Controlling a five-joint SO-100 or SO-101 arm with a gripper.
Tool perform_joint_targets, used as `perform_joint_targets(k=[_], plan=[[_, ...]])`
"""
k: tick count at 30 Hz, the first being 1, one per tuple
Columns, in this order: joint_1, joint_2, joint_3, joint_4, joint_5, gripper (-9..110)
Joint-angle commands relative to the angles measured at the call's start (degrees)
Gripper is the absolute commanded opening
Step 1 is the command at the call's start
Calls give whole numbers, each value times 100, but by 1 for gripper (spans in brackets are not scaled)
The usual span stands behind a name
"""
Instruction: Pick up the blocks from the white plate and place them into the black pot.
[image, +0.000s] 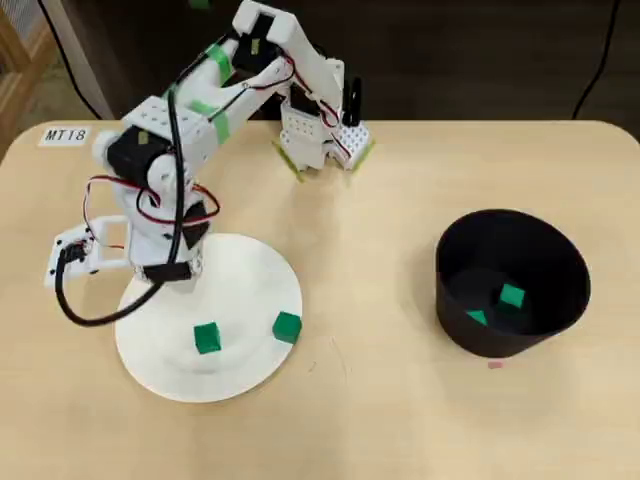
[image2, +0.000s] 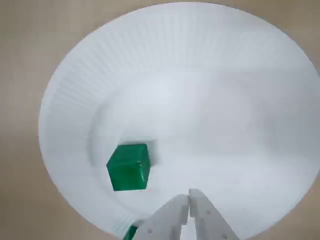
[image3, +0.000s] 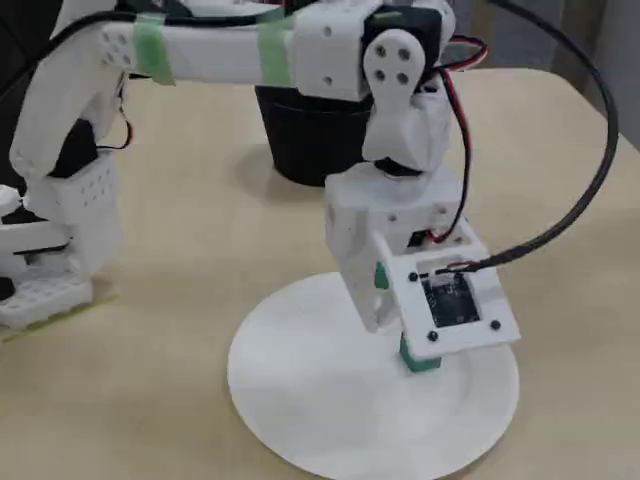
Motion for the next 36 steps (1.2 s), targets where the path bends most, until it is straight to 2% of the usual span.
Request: perform_joint_targets(k=[1, 6, 14, 31, 36], plan=[[-132, 35, -264, 18, 44, 3], [-343, 53, -264, 18, 97, 23], [-343, -211, -281, 0, 475, 33], [-272, -914, -817, 9, 958, 31], [-264, -1090, -914, 9, 1037, 25]])
